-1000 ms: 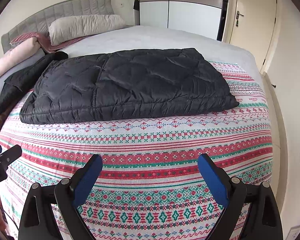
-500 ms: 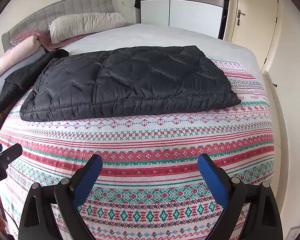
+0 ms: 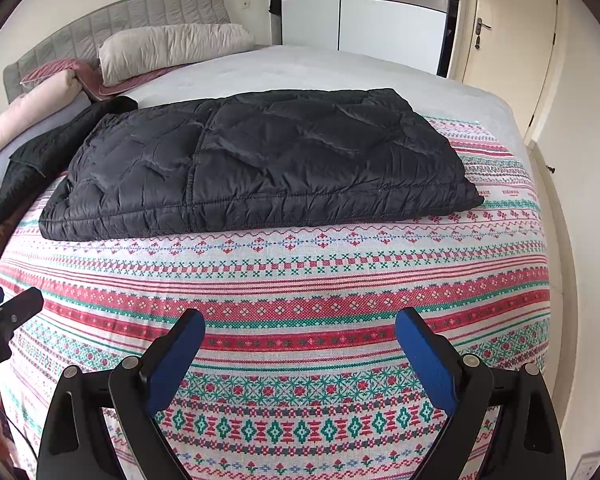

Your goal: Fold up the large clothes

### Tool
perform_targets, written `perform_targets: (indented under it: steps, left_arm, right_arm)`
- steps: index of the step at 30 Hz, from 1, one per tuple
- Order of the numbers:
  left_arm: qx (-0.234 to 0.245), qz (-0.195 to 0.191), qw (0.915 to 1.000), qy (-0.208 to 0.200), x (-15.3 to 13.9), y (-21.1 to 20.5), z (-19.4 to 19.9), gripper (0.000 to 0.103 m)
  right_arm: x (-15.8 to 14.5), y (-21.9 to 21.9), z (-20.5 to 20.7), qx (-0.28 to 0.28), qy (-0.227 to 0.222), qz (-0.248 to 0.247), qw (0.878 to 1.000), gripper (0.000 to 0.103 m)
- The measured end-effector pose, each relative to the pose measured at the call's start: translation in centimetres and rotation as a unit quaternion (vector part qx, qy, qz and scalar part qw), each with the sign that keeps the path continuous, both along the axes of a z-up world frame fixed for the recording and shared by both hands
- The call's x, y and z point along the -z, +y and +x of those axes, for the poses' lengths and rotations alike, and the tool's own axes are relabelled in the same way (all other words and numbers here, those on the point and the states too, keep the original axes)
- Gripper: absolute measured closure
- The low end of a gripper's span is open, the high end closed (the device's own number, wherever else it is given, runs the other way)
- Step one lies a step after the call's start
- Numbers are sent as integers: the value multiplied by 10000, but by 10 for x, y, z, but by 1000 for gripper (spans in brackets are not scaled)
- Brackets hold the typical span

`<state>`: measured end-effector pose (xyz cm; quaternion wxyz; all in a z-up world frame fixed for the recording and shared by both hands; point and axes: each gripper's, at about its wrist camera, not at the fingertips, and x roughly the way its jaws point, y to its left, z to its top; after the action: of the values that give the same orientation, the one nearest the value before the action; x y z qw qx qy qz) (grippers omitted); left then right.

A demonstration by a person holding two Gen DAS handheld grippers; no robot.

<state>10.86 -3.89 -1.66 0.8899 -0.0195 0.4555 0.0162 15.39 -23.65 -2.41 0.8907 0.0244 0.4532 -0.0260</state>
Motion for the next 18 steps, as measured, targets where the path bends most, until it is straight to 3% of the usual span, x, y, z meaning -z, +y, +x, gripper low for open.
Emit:
perform_targets:
  steps: [18]
  left_arm:
    - [-4,-11,10000,33,1,1,1,1]
  right_arm:
    - [1,2,0,-17,32,-22,10000,6]
